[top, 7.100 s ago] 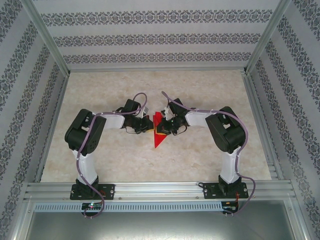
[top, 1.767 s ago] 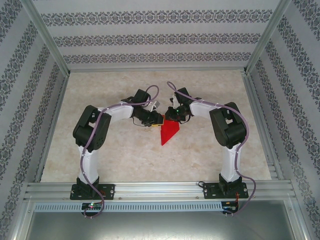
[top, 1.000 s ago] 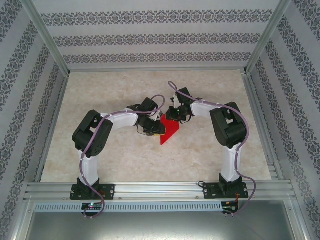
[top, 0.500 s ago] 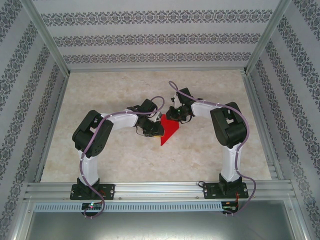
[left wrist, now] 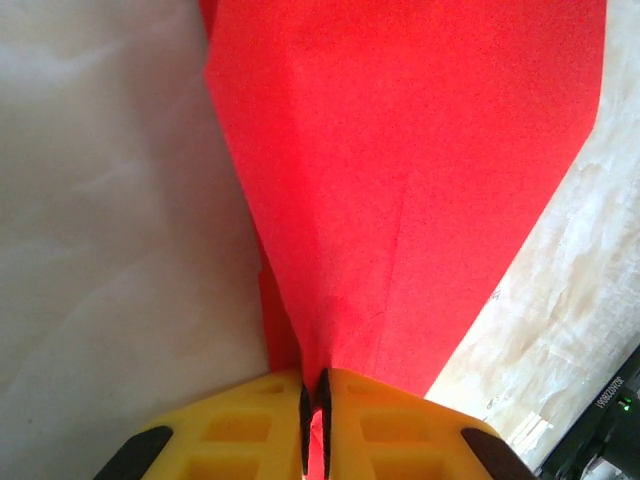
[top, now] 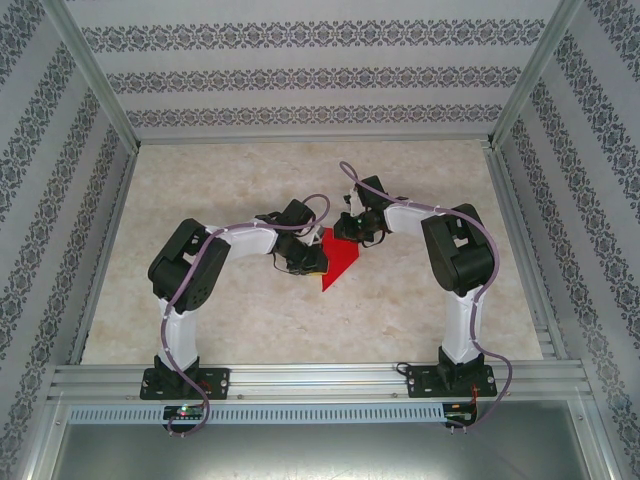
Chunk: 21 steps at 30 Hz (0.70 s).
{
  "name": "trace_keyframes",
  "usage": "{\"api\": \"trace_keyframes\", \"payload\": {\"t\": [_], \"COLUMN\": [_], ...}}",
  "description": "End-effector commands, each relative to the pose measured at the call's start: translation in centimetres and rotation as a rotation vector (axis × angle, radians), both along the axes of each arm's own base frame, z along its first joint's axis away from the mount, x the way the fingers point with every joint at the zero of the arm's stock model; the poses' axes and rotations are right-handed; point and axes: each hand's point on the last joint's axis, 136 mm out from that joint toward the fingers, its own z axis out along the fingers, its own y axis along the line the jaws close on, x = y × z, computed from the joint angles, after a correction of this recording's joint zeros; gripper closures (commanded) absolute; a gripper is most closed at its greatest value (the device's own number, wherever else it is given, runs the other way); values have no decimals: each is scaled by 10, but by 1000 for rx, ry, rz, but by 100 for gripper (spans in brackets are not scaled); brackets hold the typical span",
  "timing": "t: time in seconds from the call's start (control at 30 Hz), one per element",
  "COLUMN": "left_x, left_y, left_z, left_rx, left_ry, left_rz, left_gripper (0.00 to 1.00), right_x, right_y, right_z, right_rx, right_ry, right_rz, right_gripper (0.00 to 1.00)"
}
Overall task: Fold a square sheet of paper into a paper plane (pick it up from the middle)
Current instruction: Fourth fold the wing at the center of the table.
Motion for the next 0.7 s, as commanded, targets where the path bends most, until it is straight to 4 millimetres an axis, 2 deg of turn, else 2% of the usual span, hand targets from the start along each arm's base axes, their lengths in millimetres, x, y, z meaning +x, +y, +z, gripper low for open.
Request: {"api": "trace_keyframes", "payload": {"t": [0.0,0.23,0.5,0.67], "left_x": [-6,-8,-9,-8], "left_y": [-2,1,8,13], "left_z": [-12,-22,-31,-35], "left_rx": [17,37,89,122], "left_ry": [13,29,29,22], "left_rz": [-22,-23,-36,-45], "left_gripper": [86,88,89,90], "right_x": [-8,-7,-3,-14], "right_y": [-17,-15,-10,2], "right_z": [-24,-14,18,34], "right_rx": [-54,-29,29,146], "right_ry": [49,22,-44,-25], "right_rz": [-22,-15,-19,-32], "right_gripper": [89,89,84,84]}}
